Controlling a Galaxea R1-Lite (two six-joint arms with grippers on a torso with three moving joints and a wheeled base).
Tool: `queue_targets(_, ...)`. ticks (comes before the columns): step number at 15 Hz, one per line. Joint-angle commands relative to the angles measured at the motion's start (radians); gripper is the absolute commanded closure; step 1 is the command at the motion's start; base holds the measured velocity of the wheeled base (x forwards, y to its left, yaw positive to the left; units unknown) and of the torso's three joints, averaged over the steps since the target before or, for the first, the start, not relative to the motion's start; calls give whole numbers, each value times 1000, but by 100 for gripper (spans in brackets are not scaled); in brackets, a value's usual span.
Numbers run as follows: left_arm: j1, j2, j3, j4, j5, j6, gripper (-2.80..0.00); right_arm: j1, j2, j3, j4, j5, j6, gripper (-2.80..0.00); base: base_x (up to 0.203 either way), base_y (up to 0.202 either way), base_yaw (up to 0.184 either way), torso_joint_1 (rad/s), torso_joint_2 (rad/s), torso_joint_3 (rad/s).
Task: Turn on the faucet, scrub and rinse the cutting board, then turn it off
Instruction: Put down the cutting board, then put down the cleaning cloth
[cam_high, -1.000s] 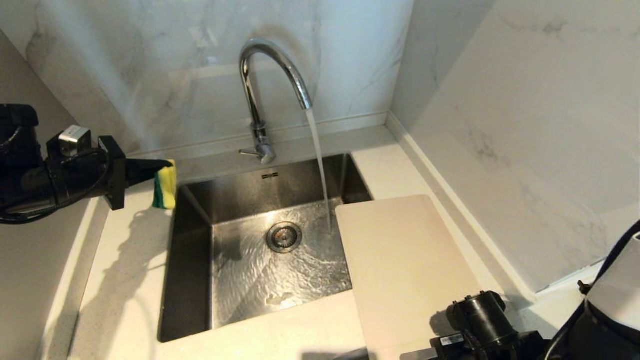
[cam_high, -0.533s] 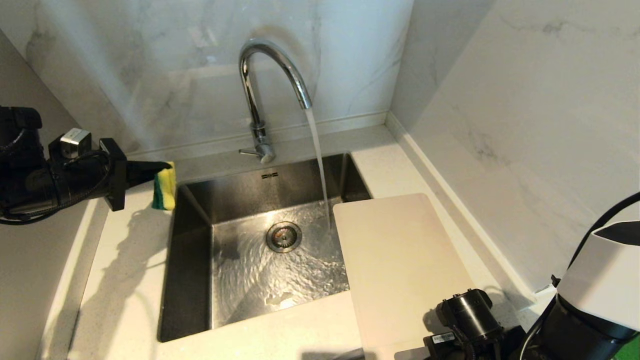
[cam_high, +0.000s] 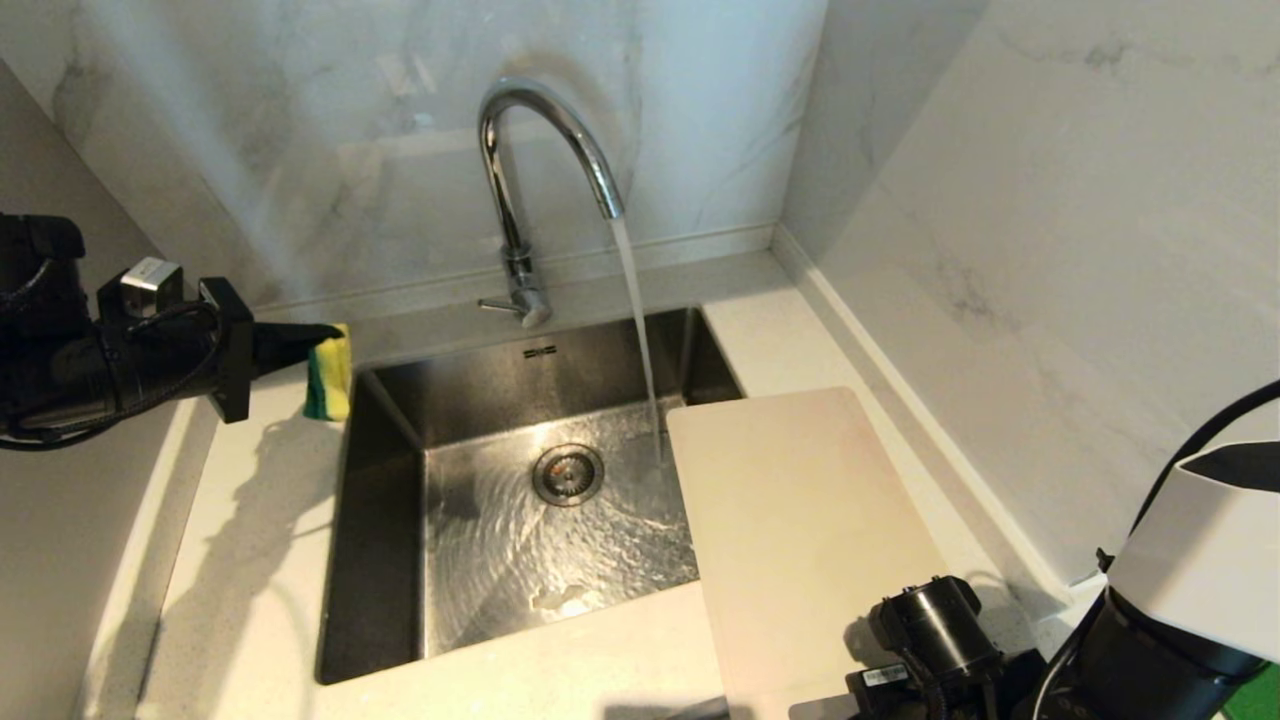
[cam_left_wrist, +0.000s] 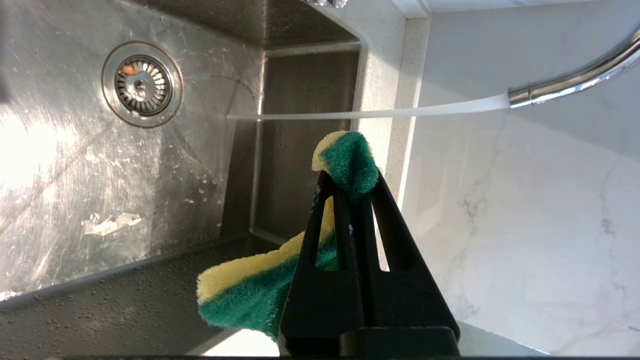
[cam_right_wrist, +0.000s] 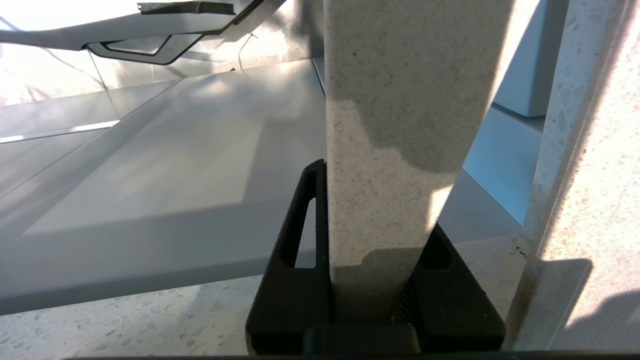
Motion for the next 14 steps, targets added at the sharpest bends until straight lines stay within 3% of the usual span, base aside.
queue_targets(1, -1, -2, 0, -2, -3, -5, 0, 0, -2, 2, -3, 2, -5, 0, 0, 0, 0, 0, 0, 0)
queue_targets(2, 0, -2, 0, -2, -3, -5, 0, 0, -2, 2, -3, 5, -7, -280, 0, 0, 0, 0, 0, 0)
queue_targets(14, -1, -11, 0, -1, -6, -5, 0, 15, -182, 60, -2, 8, -8, -280, 0, 0, 0, 0, 0, 0)
